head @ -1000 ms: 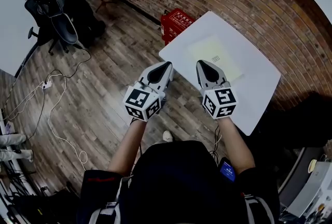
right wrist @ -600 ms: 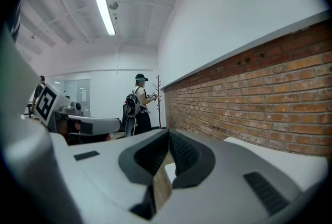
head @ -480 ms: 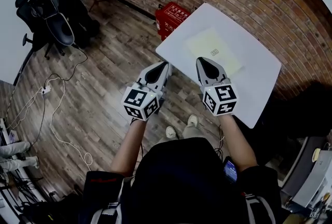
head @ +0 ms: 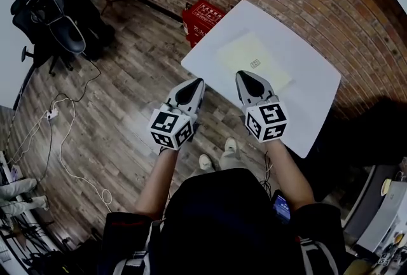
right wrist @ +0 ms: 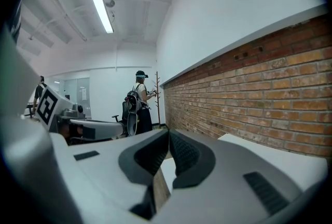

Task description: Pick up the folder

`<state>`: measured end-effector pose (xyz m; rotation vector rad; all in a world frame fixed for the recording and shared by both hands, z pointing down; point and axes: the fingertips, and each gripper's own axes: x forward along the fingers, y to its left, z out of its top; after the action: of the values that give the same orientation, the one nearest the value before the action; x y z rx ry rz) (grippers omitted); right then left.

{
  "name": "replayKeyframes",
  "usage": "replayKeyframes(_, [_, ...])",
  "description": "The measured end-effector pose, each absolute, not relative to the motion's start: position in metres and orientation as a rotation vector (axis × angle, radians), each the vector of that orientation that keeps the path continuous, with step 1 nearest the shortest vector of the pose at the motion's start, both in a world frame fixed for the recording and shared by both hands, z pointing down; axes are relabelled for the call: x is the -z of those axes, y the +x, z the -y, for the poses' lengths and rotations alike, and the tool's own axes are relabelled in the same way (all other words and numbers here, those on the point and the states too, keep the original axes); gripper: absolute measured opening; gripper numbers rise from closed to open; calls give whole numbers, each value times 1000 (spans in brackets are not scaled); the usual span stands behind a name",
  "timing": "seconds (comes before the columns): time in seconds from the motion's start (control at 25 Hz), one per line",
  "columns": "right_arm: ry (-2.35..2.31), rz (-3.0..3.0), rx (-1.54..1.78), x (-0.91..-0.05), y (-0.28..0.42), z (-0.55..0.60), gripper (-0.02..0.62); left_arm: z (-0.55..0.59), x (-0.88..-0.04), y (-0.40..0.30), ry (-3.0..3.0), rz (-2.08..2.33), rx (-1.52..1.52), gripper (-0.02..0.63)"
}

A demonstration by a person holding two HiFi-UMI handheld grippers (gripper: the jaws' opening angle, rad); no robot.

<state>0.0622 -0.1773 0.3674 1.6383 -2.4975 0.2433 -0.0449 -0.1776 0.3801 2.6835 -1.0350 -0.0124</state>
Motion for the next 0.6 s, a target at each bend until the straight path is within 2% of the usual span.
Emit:
replayKeyframes(0.36, [1568, 2463, -317, -399, 82, 185, 29, 182, -419, -12, 2676, 1021, -98, 18])
replayKeyframes(0.6, [1483, 2452, -325, -418, 93, 190, 29, 187, -428, 0, 2687, 1085, -55, 19])
